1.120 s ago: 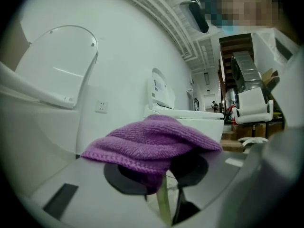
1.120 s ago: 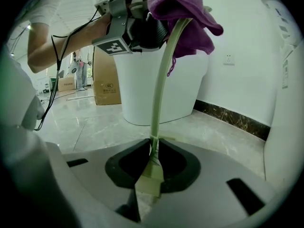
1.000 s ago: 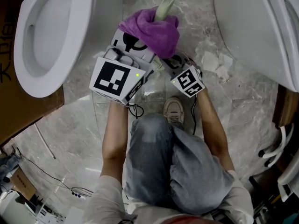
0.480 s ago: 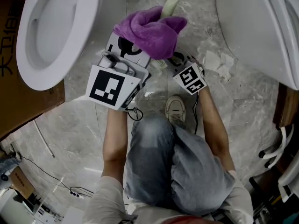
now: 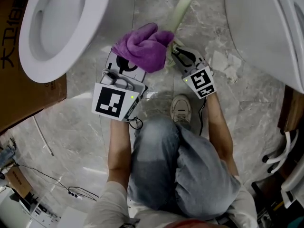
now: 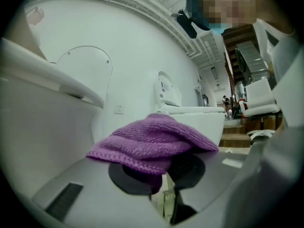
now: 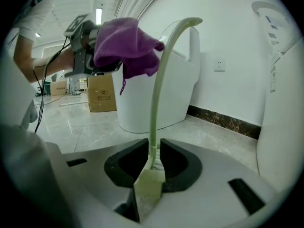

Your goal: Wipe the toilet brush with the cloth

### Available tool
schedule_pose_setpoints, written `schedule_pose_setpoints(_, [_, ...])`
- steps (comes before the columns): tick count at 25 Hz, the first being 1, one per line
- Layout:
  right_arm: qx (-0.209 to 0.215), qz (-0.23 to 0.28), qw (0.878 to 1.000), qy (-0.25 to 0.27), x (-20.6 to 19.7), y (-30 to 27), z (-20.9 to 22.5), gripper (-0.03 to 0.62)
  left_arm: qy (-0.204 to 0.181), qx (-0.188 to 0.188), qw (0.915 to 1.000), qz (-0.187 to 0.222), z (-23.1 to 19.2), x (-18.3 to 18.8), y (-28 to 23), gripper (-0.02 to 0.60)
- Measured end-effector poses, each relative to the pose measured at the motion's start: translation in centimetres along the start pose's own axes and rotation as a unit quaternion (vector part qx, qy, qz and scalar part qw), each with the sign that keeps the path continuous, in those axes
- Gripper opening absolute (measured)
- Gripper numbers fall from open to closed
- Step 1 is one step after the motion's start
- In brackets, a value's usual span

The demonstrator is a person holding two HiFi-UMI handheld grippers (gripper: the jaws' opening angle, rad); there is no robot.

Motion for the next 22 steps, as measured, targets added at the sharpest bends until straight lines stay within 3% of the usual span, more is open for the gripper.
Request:
schedule_pose_setpoints(8, [-0.026, 0.062, 0.997, -0.022, 3.3, 4.1, -1.0, 0.070, 0.004, 0.021, 0.9996, -0.019, -0.2, -4.5, 1.5, 0.078])
schedule_pose_setpoints(13, [-0.050, 0.108, 0.992, -0.047, 5.4, 6.9, -1.7, 0.008, 0.016, 0.019, 0.9994, -0.024, 0.4, -6.6, 1.8, 0.079])
schedule_pose_setpoints(22, [-0.081, 0.117, 0.988, -0.059, 5.5, 9.7, -1.7, -0.003, 0.030, 0.006, 0.9993, -0.023, 1.4, -7.5, 2.0, 0.078])
Point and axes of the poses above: the fingertips, and each gripper's own axes: y backward along the fingers, z to its right, x out of its top, the point moved 5 cm from there along y, backward along the fingers
